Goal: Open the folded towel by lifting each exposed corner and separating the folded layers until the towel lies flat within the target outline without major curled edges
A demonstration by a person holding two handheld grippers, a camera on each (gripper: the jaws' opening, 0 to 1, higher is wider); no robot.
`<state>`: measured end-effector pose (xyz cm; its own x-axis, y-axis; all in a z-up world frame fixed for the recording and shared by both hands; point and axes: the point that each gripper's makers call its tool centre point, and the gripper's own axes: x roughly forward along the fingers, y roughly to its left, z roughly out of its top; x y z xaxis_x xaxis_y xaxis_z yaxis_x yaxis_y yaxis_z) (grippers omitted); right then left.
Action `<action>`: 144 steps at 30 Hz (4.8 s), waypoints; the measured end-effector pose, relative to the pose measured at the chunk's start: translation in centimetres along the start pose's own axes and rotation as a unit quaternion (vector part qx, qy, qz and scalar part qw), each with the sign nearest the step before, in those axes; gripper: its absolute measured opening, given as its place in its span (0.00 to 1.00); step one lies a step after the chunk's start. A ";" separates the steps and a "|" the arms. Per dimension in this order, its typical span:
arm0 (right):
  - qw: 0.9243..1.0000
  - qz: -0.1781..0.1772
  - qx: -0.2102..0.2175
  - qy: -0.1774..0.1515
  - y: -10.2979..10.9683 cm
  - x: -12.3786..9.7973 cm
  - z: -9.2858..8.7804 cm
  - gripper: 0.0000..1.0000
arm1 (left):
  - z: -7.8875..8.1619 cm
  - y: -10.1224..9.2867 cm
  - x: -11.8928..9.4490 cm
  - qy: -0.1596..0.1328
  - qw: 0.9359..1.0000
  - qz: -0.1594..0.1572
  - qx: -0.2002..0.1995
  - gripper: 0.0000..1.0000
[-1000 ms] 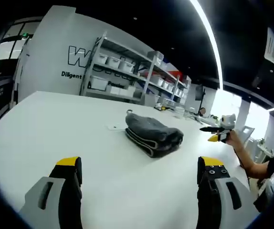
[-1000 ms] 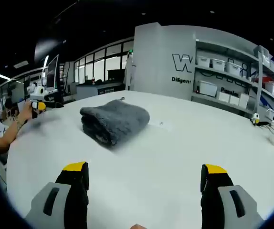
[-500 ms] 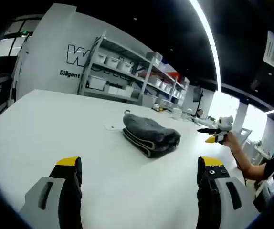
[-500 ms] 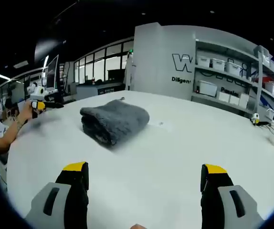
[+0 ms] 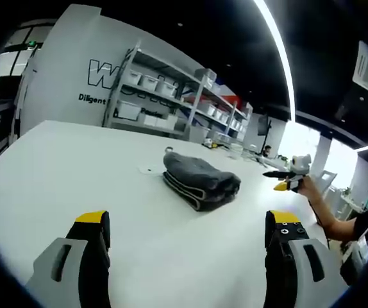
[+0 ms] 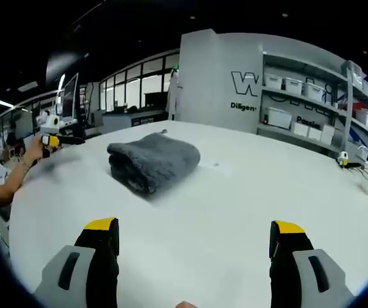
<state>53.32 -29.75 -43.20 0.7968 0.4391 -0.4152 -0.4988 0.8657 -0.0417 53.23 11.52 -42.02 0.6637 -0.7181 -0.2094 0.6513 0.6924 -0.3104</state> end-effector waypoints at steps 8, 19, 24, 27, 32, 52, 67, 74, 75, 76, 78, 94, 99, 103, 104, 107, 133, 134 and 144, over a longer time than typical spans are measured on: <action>1.000 0.000 0.001 0.001 -0.1 0.0 -0.1 0.99 | -0.1 -0.2 0.0 0.003 1.000 -0.002 0.002 0.99; 1.000 0.010 0.002 0.005 -0.1 0.3 -0.2 0.99 | -0.1 -0.5 0.0 0.008 1.000 -0.002 0.012 0.99; 1.000 0.015 -0.002 -0.002 0.2 0.1 0.2 0.99 | -0.2 -0.4 0.2 0.012 1.000 -0.003 0.013 0.99; 1.000 0.020 -0.005 -0.002 0.4 0.1 0.3 0.99 | -0.3 -0.3 0.2 0.016 1.000 -0.004 0.015 0.99; 1.000 0.024 -0.009 0.004 0.6 0.3 0.1 0.99 | -0.2 -0.1 0.3 0.018 1.000 -0.003 0.018 0.99; 0.995 0.005 -0.095 -0.036 2.7 -0.5 3.7 0.98 | -1.1 -1.4 0.4 0.029 0.999 -0.007 0.028 0.99; 0.972 0.028 -0.206 -0.109 8.9 1.4 11.7 0.84 | -0.6 -1.3 0.4 0.026 0.999 -0.009 0.035 0.99; 0.959 0.064 -0.253 -0.108 13.7 3.5 13.5 0.70 | -0.7 -1.9 0.3 0.025 0.999 -0.013 0.036 0.99; 0.958 0.066 -0.257 -0.106 14.1 3.9 13.8 0.69 | -0.7 -1.9 0.3 0.027 0.999 -0.011 0.041 0.99; 0.958 0.067 -0.259 -0.105 14.5 4.3 14.0 0.67 | -0.7 -1.9 0.3 0.029 0.999 -0.010 0.045 0.99; 0.956 0.073 -0.266 -0.101 15.5 5.1 14.3 0.59 | -0.6 -1.9 0.3 0.032 0.998 -0.011 0.049 0.99; 0.938 0.120 -0.322 0.039 22.0 9.6 13.3 0.41 | -0.2 -1.7 0.4 0.034 0.997 -0.009 0.064 0.99; 0.932 0.094 -0.346 0.056 21.7 11.5 12.7 0.38 | -0.4 -1.8 0.4 0.037 0.997 -0.008 0.068 0.99; 0.933 0.091 -0.343 0.066 21.4 12.8 11.8 0.37 | -0.4 -1.6 0.5 0.039 0.997 -0.008 0.067 0.99; 0.933 0.092 -0.342 0.070 21.4 13.1 11.4 0.37 | -0.3 -1.5 0.5 0.039 0.997 -0.008 0.067 0.99; 0.927 0.089 -0.352 0.094 20.9 13.9 10.2 0.37 | -0.2 -1.4 0.5 0.038 0.997 -0.011 0.065 0.99; 0.902 0.064 -0.416 0.096 20.7 17.4 8.8 0.24 | -1.1 -1.9 0.8 0.049 0.996 -0.016 0.067 0.99; 0.901 0.065 -0.418 0.098 20.6 17.5 8.7 0.22 | -1.2 -1.9 0.9 0.050 0.996 -0.016 0.068 0.99; 0.900 0.088 -0.415 0.096 20.8 18.0 8.3 0.06 | -1.4 -2.2 1.0 0.056 0.995 -0.020 0.075 0.99</action>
<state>60.09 -1.87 -44.01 0.6467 0.4328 -0.6281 -0.7581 0.2743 -0.5916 51.92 9.19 -42.84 0.5969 -0.7422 -0.3048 0.7289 0.6603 -0.1805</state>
